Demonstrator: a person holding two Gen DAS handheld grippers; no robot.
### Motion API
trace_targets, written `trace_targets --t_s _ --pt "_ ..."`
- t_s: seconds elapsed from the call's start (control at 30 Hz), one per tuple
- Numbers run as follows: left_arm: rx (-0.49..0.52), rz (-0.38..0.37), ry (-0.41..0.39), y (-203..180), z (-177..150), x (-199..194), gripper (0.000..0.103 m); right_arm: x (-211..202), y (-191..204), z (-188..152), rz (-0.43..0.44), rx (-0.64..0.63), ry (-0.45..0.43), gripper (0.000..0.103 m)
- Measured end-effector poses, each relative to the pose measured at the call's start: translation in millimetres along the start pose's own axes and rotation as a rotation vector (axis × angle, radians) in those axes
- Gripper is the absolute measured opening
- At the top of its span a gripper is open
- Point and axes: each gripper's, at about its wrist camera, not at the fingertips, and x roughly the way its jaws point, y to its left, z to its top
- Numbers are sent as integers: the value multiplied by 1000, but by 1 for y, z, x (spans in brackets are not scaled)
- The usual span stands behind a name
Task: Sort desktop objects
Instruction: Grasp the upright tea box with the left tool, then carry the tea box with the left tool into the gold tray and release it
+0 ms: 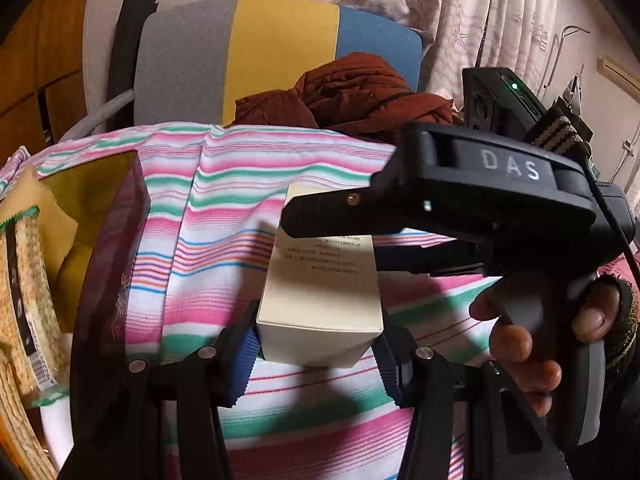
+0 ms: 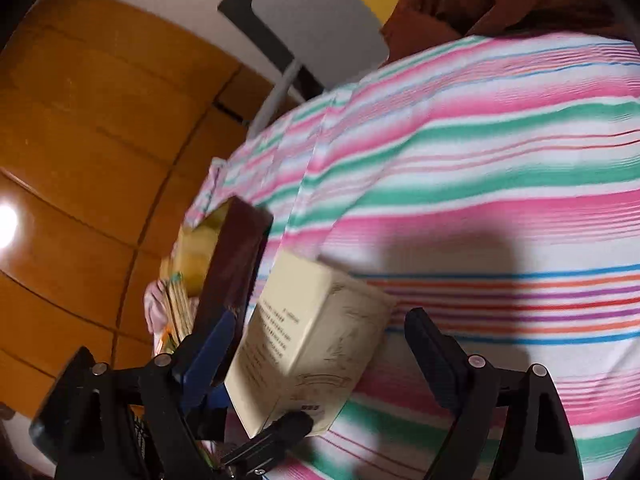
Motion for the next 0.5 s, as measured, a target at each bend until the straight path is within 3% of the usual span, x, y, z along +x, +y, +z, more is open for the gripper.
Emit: trace_targets --t_s 0.07,0.1,0.5 --pt "-3 3 0 2 -2 -1 52 2 0 -2 2 2 5 83" --pt "-10 -1 -2 3 -2 -2 52 2 -1 -4 6 6 2 74" --pt "0 -40 -43 3 -3 -26 52 -17 -2 -20 102 45 -96 63"
